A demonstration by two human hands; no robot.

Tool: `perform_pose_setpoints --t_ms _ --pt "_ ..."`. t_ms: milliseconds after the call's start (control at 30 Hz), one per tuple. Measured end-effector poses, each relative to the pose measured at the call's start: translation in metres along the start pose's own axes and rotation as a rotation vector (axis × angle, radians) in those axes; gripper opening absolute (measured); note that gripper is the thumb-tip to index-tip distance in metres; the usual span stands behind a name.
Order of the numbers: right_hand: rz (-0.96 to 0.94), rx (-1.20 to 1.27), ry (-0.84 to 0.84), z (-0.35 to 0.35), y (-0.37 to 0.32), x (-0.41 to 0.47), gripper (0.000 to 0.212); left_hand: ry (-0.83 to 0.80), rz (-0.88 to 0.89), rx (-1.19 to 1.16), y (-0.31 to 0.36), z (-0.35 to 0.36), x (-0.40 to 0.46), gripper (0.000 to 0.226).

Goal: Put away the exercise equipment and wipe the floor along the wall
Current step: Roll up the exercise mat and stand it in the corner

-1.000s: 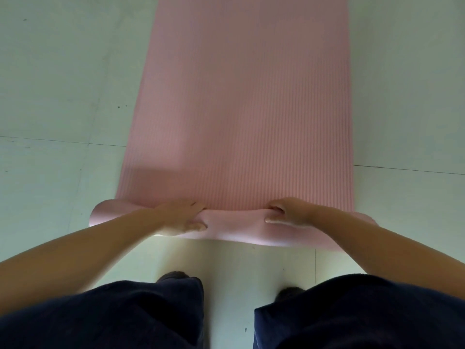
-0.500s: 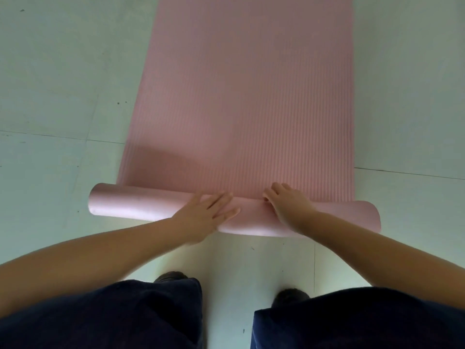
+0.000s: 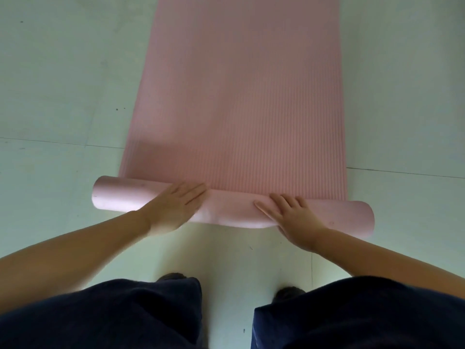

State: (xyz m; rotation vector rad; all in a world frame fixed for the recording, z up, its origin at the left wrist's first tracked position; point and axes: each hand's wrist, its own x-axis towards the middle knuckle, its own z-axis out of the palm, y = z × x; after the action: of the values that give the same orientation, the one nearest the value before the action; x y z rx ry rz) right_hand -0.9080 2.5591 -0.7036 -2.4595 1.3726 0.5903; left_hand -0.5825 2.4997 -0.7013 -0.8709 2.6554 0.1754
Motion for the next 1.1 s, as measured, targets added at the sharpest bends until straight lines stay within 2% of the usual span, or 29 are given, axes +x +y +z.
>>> perform_pose_setpoints --t_ms 100,200,300,400,467,533,667,733,833,967,1033,1100 --pt "0.002 0.121 0.017 -0.005 0.009 0.006 0.081 0.036 -0.015 0.123 0.016 0.016 -0.014 0.068" --pt "0.034 0.294 0.003 -0.012 0.021 0.015 0.072 -0.031 -0.234 0.101 0.039 0.016 -0.011 0.095" --pt "0.058 0.409 -0.041 -0.020 0.025 0.019 0.071 -0.109 -0.329 0.102 0.038 0.010 0.001 0.117" --pt "0.075 0.345 -0.066 -0.023 0.025 0.021 0.072 -0.175 -0.305 0.090 0.019 0.000 0.021 0.107" --pt "0.108 0.213 0.000 -0.025 0.021 0.018 0.074 -0.259 -0.242 0.030 0.006 -0.007 0.036 0.085" --pt "0.102 0.093 0.082 -0.021 0.012 0.014 0.083 -0.366 -0.228 -0.106 -0.008 -0.021 0.049 0.073" --pt "0.103 -0.004 0.080 -0.011 -0.001 0.016 0.106 -0.492 -0.154 -0.354 -0.031 -0.054 0.071 0.068" --pt "0.109 0.028 0.096 -0.015 0.008 0.027 0.097 -0.525 -0.156 -0.401 -0.034 -0.060 0.075 0.069" --pt "0.091 0.199 0.038 -0.032 0.030 0.042 0.067 -0.460 -0.239 -0.313 -0.026 -0.058 0.072 0.076" --pt "0.119 0.608 -0.114 -0.070 0.055 0.067 0.050 -0.264 -0.268 -0.142 0.011 -0.055 0.062 0.092" --pt "0.097 0.661 -0.223 -0.079 0.063 0.079 0.048 -0.247 -0.274 -0.071 0.020 -0.050 0.059 0.102" --pt "0.112 0.577 -0.251 -0.076 0.066 0.083 0.051 -0.226 -0.264 0.000 0.015 -0.043 0.061 0.103"
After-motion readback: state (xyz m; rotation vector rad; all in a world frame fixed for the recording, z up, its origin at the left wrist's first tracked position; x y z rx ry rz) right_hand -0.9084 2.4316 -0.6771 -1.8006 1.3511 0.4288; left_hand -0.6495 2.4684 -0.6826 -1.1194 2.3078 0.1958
